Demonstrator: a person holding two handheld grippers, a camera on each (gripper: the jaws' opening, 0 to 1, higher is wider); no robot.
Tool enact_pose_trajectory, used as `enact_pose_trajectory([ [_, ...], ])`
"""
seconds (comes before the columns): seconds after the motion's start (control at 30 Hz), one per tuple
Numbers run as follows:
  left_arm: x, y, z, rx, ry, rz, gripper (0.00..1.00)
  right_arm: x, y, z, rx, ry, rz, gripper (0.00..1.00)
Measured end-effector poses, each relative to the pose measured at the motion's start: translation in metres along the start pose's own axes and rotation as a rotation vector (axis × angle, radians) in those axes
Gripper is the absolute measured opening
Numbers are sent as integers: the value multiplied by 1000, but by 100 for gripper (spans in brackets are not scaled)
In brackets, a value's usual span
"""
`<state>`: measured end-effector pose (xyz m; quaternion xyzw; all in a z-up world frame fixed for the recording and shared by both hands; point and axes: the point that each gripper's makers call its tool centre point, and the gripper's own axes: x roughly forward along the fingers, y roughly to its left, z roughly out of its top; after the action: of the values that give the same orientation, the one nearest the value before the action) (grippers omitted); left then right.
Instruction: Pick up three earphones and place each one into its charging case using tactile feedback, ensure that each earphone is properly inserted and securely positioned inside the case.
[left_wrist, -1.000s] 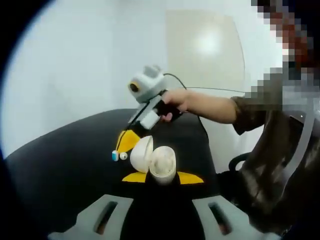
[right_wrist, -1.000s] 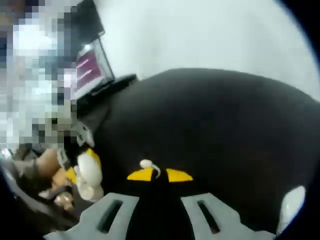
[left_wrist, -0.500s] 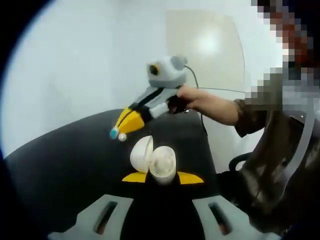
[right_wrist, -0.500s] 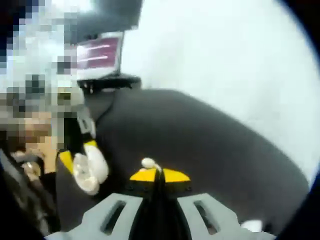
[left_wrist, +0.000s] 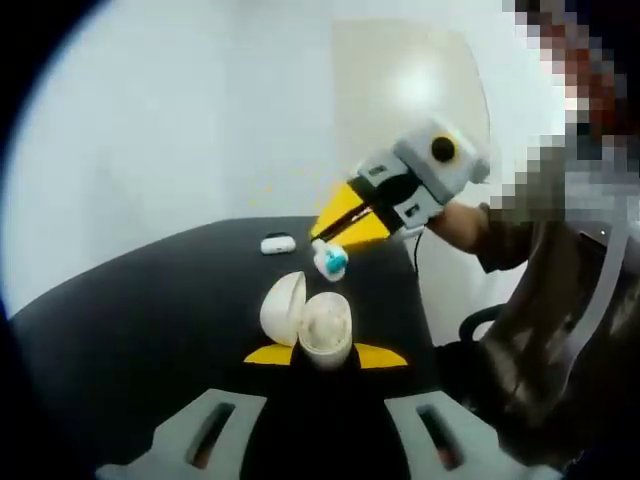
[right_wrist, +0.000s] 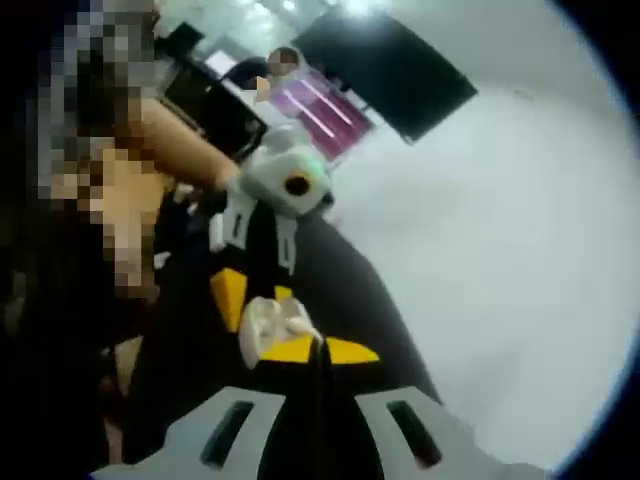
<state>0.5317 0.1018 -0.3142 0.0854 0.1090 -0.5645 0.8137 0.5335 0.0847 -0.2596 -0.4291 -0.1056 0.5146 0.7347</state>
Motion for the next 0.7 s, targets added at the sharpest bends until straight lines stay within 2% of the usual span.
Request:
enact_pose_trajectory([
  [0.03, 0, 0, 0, -1, 0, 0, 18, 1, 0, -1, -9, 3, 1, 5],
  [0.1, 0, 1, 0, -3, 0, 0, 18, 4, -2, -6, -102, 40, 0, 5],
  [0.27, -1, 1, 0, -3, 0, -1, 18, 11, 11, -13, -269, 109, 61, 6],
  [0.4, -1, 1, -1, -7, 0, -1, 18, 13, 18, -10, -350, 132, 69, 6],
  [0.53, -1, 1, -1, -6, 2, -2, 18, 12, 19, -9, -376, 146, 64, 6],
  [0.7, -2, 2, -1, -9, 3, 0, 18, 10, 20, -7, -352, 149, 60, 6],
])
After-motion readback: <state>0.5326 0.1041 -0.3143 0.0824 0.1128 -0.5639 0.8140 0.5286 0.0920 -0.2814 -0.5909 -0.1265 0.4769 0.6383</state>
